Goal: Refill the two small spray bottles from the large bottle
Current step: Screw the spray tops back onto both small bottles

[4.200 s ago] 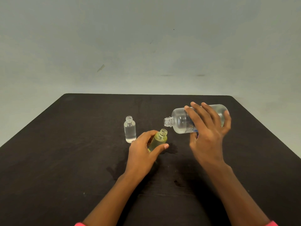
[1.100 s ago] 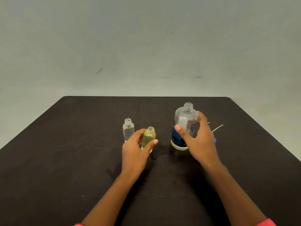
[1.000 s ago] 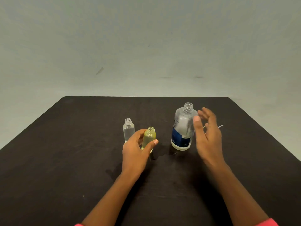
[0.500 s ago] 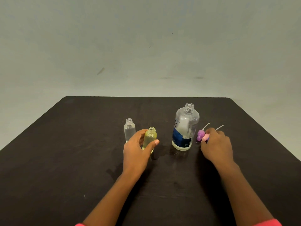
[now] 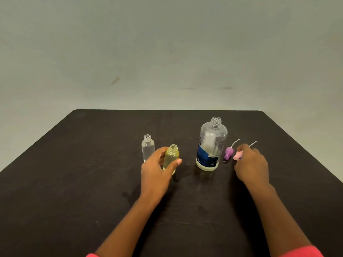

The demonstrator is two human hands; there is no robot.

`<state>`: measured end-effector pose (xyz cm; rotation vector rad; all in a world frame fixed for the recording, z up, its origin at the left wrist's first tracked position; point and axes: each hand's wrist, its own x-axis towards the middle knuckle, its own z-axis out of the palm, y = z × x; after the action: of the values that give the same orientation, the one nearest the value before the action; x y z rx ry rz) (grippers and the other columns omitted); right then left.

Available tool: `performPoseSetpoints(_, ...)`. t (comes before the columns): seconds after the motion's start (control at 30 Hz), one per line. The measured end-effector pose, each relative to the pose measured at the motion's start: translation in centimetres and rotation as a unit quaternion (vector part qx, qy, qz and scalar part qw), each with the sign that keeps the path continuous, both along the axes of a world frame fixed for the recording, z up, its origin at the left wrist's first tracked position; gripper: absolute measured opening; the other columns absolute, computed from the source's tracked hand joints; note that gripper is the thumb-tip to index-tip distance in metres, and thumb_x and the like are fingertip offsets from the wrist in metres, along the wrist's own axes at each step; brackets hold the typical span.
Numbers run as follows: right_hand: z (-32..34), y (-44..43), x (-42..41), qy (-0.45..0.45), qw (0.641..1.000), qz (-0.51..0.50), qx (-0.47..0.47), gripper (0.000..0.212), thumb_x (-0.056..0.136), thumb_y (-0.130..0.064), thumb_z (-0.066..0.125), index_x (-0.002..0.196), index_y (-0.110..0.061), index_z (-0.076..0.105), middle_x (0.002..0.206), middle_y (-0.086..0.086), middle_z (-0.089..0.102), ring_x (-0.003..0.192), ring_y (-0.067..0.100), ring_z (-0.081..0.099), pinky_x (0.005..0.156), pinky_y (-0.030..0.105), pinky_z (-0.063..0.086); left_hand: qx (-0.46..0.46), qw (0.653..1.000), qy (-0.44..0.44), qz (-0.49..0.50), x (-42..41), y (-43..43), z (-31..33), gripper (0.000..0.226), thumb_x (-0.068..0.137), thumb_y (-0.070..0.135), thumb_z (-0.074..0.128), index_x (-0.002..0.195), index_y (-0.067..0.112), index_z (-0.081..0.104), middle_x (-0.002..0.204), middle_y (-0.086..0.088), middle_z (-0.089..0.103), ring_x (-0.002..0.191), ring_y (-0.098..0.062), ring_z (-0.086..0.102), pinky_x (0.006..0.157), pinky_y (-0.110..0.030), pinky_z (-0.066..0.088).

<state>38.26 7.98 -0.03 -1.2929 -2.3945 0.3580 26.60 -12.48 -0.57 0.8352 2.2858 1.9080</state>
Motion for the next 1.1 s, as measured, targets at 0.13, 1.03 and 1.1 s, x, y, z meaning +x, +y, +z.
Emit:
performPoseSetpoints(0.13, -0.1, 0.9, 0.3, 0.011, 1.000, -0.018, -0.003, 0.036, 0.086, -0.002, 0.055, 0.121, -0.010, 0.054, 0.114, 0.020, 0.055, 0.102, 0.038, 0.051, 0.079, 0.036, 0.039, -0.005, 1.000, 0.004, 0.002, 0.0, 0.0, 0.1, 0.033, 0.076, 0.024, 0.077, 0.093, 0.043, 0.056, 0.093, 0.021, 0.065, 0.091, 0.005, 0.062, 0.077, -0.005, 0.046)
performPoseSetpoints(1.03, 3.0, -6.3, -1.7, 0.507, 0.793, 0.286, 0.179, 0.035, 0.093, -0.007, 0.050, 0.127, -0.003, 0.046, 0.126, 0.014, 0.047, 0.115, 0.033, 0.052, 0.091, 0.038, 0.049, -0.002, 1.000, -0.003, 0.007, -0.1, 0.1, -0.2, 0.030, 0.076, 0.025, 0.077, 0.099, 0.036, 0.061, 0.095, 0.017, 0.068, 0.091, 0.003, 0.063, 0.080, -0.012, 0.049)
performPoseSetpoints(1.1, 2.6, -7.5, -2.1, 0.483, 0.794, 0.316, 0.191, 0.031, 0.097, -0.016, 0.046, 0.125, -0.003, 0.047, 0.124, 0.013, 0.049, 0.120, 0.025, 0.048, 0.099, 0.031, 0.043, 0.000, 1.000, 0.001, 0.009, -0.1, 0.1, -0.2, 0.031, 0.075, 0.024, 0.077, 0.099, 0.035, 0.061, 0.095, 0.017, 0.068, 0.092, 0.002, 0.064, 0.081, -0.014, 0.049)
